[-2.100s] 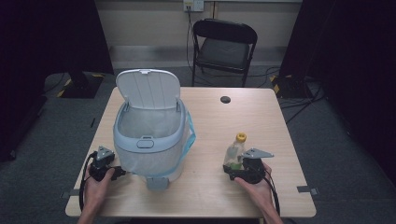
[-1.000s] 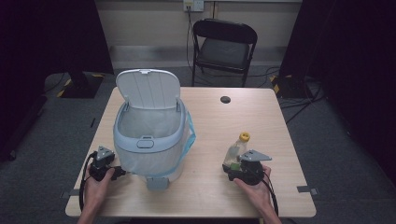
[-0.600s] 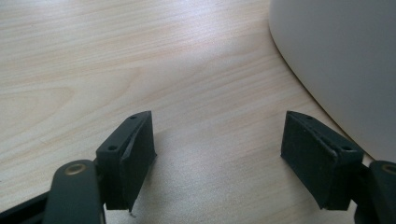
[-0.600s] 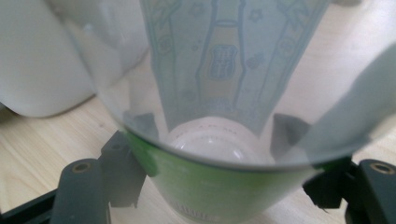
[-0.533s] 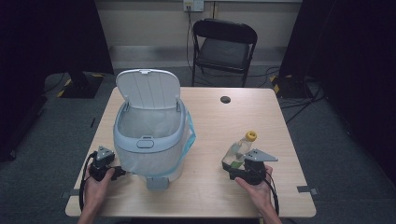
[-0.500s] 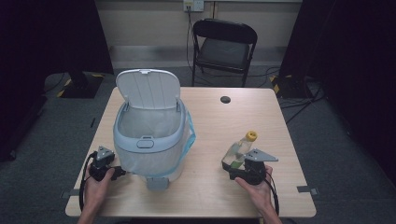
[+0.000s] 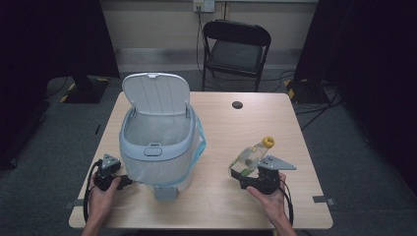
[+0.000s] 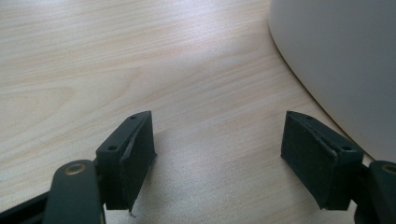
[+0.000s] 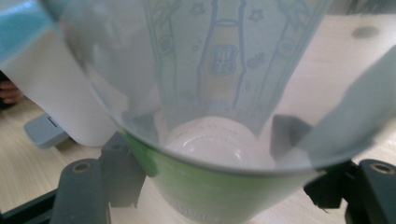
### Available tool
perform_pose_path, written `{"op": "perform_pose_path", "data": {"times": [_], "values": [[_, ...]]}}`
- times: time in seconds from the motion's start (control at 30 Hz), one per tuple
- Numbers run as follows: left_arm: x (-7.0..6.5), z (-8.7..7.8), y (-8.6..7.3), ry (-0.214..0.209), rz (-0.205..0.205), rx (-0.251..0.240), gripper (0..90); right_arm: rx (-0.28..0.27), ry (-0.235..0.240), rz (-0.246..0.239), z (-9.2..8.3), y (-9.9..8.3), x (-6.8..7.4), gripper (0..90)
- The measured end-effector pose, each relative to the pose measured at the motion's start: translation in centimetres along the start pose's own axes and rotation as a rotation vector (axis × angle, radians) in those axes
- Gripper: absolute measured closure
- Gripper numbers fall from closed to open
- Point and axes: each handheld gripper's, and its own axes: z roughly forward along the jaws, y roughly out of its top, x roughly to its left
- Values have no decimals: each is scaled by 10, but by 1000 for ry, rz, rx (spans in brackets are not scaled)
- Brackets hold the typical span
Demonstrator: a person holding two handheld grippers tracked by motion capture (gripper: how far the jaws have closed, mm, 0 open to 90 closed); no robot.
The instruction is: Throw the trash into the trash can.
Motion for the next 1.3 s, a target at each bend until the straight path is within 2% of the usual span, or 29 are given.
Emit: {"op": "perform_pose_path", "data": {"times": [0.37,0.5,0.6,0.83,1.3], "values": [[0,0,0,0,0,0,252,-24,33,0,-2,12,7,279],[0,0,0,0,0,0,252,-44,39,3,-5,21,10,279],[0,0,0,0,0,0,252,-66,62,12,-9,29,13,279],[0,0,0,0,0,0,251,-108,87,-9,-13,48,20,279],[0,0,0,0,0,0,252,-178,141,-11,-21,82,34,279]]}}
